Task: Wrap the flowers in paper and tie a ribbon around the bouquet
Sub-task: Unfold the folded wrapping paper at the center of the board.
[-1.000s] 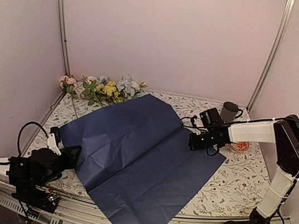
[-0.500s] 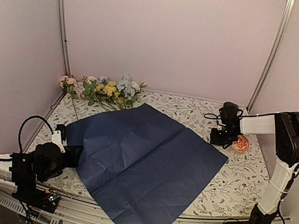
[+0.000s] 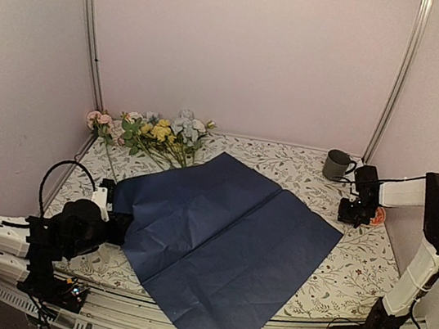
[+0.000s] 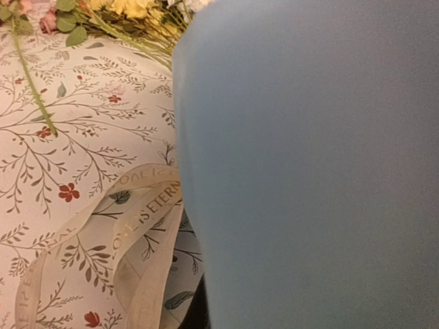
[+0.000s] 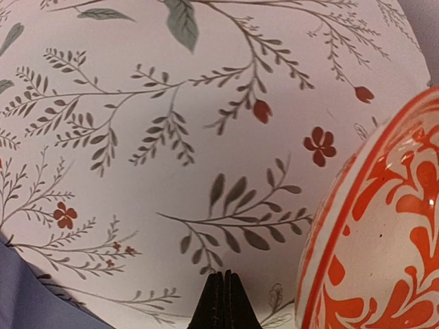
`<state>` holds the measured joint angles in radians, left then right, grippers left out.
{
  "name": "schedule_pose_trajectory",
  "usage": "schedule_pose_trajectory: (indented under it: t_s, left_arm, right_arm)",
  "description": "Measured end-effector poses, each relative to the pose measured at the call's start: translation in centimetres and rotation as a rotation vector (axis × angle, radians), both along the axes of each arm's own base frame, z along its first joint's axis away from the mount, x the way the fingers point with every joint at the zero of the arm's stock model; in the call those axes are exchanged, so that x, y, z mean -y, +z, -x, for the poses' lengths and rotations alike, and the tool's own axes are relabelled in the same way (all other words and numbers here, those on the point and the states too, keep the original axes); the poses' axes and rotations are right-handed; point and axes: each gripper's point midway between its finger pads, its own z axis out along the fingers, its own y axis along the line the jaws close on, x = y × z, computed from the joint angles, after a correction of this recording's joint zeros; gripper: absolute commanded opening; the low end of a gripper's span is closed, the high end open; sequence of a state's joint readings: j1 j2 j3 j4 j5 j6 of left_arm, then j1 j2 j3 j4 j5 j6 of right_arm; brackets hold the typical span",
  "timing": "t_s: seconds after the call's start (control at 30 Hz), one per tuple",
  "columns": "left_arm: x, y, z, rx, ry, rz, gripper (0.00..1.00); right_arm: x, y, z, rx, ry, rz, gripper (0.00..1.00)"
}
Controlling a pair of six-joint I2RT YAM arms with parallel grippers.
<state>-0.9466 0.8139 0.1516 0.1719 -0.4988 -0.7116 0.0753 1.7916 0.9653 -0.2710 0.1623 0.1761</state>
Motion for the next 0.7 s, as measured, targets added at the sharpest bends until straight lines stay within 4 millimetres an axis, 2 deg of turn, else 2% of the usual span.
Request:
schedule_pose_trajectory:
  t_s: [0.13, 0.2, 0.27, 0.37, 0.5, 0.57, 0.63, 0.7]
  left_arm:
    - [1.5, 0.0, -0.2, -0.016, -0.069, -0.031, 0.00]
    - [2.1, 0.0, -0.4, -0.021, -0.096, -0.040, 0.00]
    - [2.6, -0.1, -0.5, -0.027, -0.117, -0.048, 0.00]
    - [3.2, -0.5, -0.8, -0.042, -0.139, -0.074, 0.00]
    - [4.0, -0.9, -1.5, -0.056, -0.167, -0.114, 0.00]
    - [4.6, -1.0, -1.9, -0.063, -0.183, -0.132, 0.00]
    - [5.2, -1.1, -2.5, -0.069, -0.194, -0.151, 0.00]
    - [5.8, -1.2, -3.0, -0.075, -0.206, -0.168, 0.00]
  right_arm:
    - [2.1, 0.1, 0.8, -0.008, -0.043, -0.058, 0.00]
    - [2.2, 0.0, 1.0, -0.015, -0.039, -0.094, 0.00]
    - [1.2, 0.1, 1.1, -0.022, -0.013, -0.121, 0.00]
    - [-2.7, 1.2, 1.1, -0.006, 0.096, -0.166, 0.00]
    - [-8.9, 4.2, 0.8, 0.076, 0.272, -0.279, 0.00]
    - [-11.7, 5.1, 0.9, 0.100, 0.350, -0.333, 0.00]
    - [-13.8, 4.9, 1.6, 0.086, 0.409, -0.377, 0.00]
    - [-15.0, 4.2, 2.3, 0.053, 0.438, -0.401, 0.00]
